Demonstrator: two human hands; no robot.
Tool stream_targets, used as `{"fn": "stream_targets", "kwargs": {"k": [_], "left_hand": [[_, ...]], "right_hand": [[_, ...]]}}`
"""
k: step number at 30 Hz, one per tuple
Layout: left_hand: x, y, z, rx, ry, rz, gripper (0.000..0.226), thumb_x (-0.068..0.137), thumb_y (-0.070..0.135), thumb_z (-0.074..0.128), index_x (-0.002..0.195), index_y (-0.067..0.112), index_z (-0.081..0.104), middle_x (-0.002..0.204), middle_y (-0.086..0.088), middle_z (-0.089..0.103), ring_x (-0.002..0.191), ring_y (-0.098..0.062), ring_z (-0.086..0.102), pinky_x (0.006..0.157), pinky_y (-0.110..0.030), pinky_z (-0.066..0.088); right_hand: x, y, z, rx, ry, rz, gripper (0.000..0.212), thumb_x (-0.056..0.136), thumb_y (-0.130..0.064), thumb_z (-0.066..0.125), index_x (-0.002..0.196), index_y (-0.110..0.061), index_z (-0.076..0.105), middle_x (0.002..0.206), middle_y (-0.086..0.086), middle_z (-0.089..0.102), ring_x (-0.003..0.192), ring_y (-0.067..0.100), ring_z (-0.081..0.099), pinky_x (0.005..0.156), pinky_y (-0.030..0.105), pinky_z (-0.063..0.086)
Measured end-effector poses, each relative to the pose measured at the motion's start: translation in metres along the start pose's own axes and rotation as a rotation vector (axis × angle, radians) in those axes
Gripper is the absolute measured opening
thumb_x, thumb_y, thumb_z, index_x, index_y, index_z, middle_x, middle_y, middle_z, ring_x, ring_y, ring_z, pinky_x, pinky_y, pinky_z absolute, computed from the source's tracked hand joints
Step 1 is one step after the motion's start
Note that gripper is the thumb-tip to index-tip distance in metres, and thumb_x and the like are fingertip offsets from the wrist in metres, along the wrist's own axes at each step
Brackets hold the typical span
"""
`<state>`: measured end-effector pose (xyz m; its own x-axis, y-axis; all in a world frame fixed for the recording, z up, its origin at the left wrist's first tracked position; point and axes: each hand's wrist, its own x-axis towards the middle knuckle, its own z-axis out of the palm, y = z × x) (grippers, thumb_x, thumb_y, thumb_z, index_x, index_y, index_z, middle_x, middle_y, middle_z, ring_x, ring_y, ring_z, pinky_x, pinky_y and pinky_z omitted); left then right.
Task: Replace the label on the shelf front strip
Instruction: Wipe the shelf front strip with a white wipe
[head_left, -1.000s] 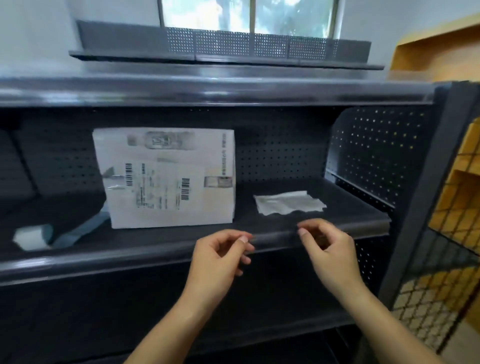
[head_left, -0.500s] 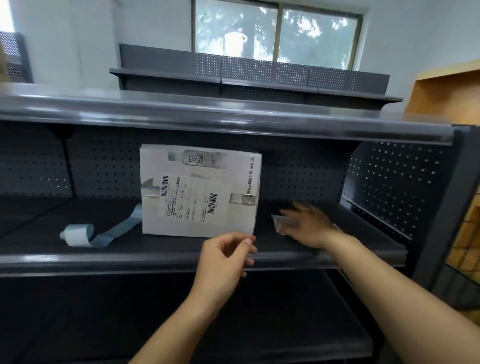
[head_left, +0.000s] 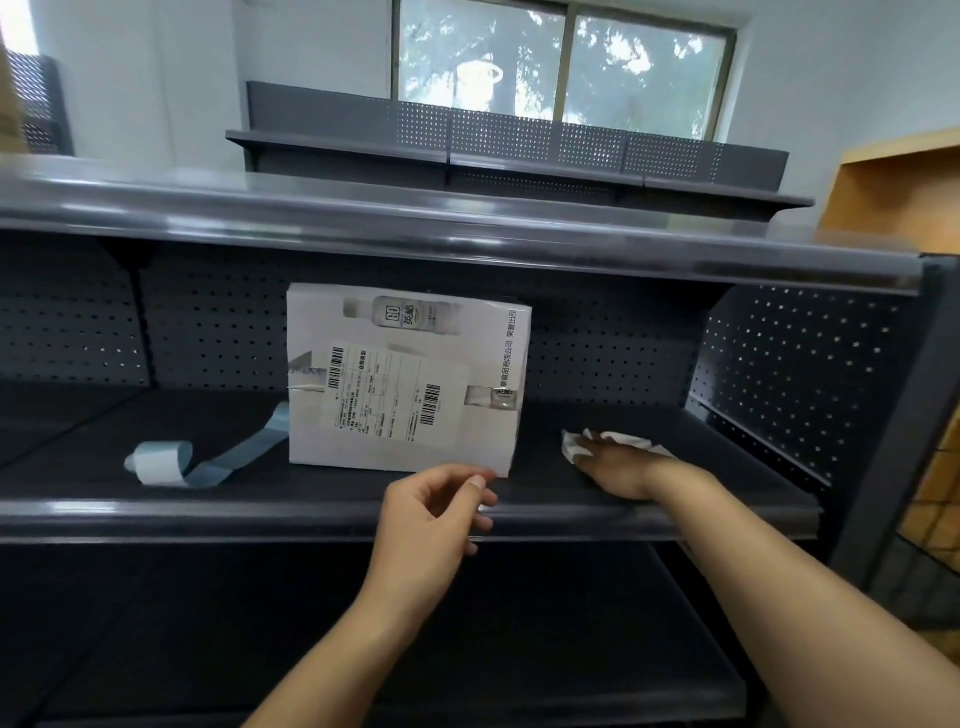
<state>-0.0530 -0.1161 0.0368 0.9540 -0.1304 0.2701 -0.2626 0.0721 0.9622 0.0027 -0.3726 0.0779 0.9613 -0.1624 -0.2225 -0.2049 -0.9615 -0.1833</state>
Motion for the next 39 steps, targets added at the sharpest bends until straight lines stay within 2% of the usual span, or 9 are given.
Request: {"fn": "stream_targets", "kwargs": {"k": [4,8,11,14,19,25,31,36,39], "left_hand": [[0.0,0.006,-0.019,0.016,0.038,0.047,0.02,0.1,0.013,0.062,0.097,0.025,0.078,0.085,0.006,0.08,0.074,-0.006,0.074,0.058,-0.021,0.058],[0.007,0.007,-0.046,0.087,0.133,0.14,0.019,0.098,0.013,0.064,0.101,0.026,0.078,0.088,0.006,0.079,0.086,-0.009,0.075,0.064,-0.024,0.061],[0.011,0.0,-0.069,0.302,0.211,0.312,0.018,0.097,0.014,0.066,0.107,0.024,0.078,0.103,0.012,0.076,0.102,-0.004,0.07,0.086,-0.027,0.059],[0.014,-0.017,-0.088,0.575,0.266,0.533,0.019,0.093,0.011,0.069,0.108,0.019,0.078,0.106,0.008,0.075,0.103,-0.004,0.068,0.091,-0.028,0.056],[0.02,-0.061,-0.117,0.841,0.299,0.753,0.022,0.087,0.018,0.068,0.106,0.015,0.08,0.115,0.0,0.075,0.112,-0.024,0.065,0.106,-0.036,0.04],[0.027,-0.101,-0.153,1.123,0.264,0.959,0.041,0.085,0.035,0.078,0.121,0.017,0.077,0.139,-0.011,0.067,0.128,-0.033,0.062,0.116,-0.065,0.033],[0.04,-0.119,-0.164,1.157,0.292,1.07,0.041,0.087,0.01,0.079,0.128,0.017,0.074,0.143,-0.008,0.064,0.131,-0.032,0.061,0.115,-0.065,0.035],[0.046,-0.12,-0.162,1.053,0.328,1.095,0.03,0.093,0.006,0.072,0.122,0.01,0.076,0.136,-0.007,0.069,0.128,-0.028,0.065,0.111,-0.059,0.042],[0.044,-0.119,-0.157,0.993,0.365,1.082,0.034,0.092,0.006,0.072,0.126,0.004,0.072,0.134,-0.008,0.068,0.127,-0.025,0.065,0.111,-0.056,0.046]], "right_hand": [[0.002,0.005,0.003,0.133,0.111,-0.01,0.053,0.106,-0.059,0.013,0.158,-0.05,0.015,0.173,-0.013,0.004,0.16,0.017,0.005,0.13,0.044,0.0],[-0.014,-0.006,0.007,0.422,0.421,-0.045,0.055,0.11,-0.048,0.021,0.163,-0.036,0.013,0.173,-0.007,0.005,0.16,0.02,0.011,0.128,0.04,0.015],[-0.039,-0.029,0.027,0.425,0.665,-0.203,0.057,0.109,-0.044,0.024,0.164,-0.03,0.014,0.172,-0.013,0.001,0.158,0.005,-0.004,0.128,0.031,0.004],[-0.063,-0.062,0.069,0.31,0.783,-0.317,0.059,0.108,-0.046,0.02,0.164,-0.028,0.008,0.17,-0.017,-0.006,0.154,-0.004,-0.016,0.121,0.015,-0.01],[-0.058,-0.099,0.147,0.128,0.889,-0.37,0.066,0.107,-0.046,0.022,0.164,-0.021,0.0,0.173,-0.007,-0.011,0.16,0.011,-0.012,0.129,0.029,-0.006],[-0.021,-0.114,0.184,-0.037,0.995,-0.276,0.077,0.104,-0.047,0.033,0.163,-0.012,0.0,0.173,0.006,-0.01,0.161,0.025,-0.006,0.131,0.043,0.003],[-0.013,-0.118,0.189,-0.088,1.053,-0.237,0.088,0.1,-0.056,0.037,0.162,-0.01,-0.003,0.172,0.01,-0.008,0.161,0.028,-0.007,0.131,0.043,0.001],[-0.01,-0.124,0.193,-0.045,1.097,-0.229,0.083,0.102,-0.058,0.03,0.162,-0.007,0.001,0.171,0.011,-0.007,0.16,0.027,-0.007,0.13,0.043,0.001],[-0.008,-0.131,0.196,-0.035,1.114,-0.237,0.081,0.103,-0.057,0.026,0.161,-0.006,0.003,0.171,0.011,-0.006,0.16,0.026,-0.009,0.13,0.042,0.0]]}}
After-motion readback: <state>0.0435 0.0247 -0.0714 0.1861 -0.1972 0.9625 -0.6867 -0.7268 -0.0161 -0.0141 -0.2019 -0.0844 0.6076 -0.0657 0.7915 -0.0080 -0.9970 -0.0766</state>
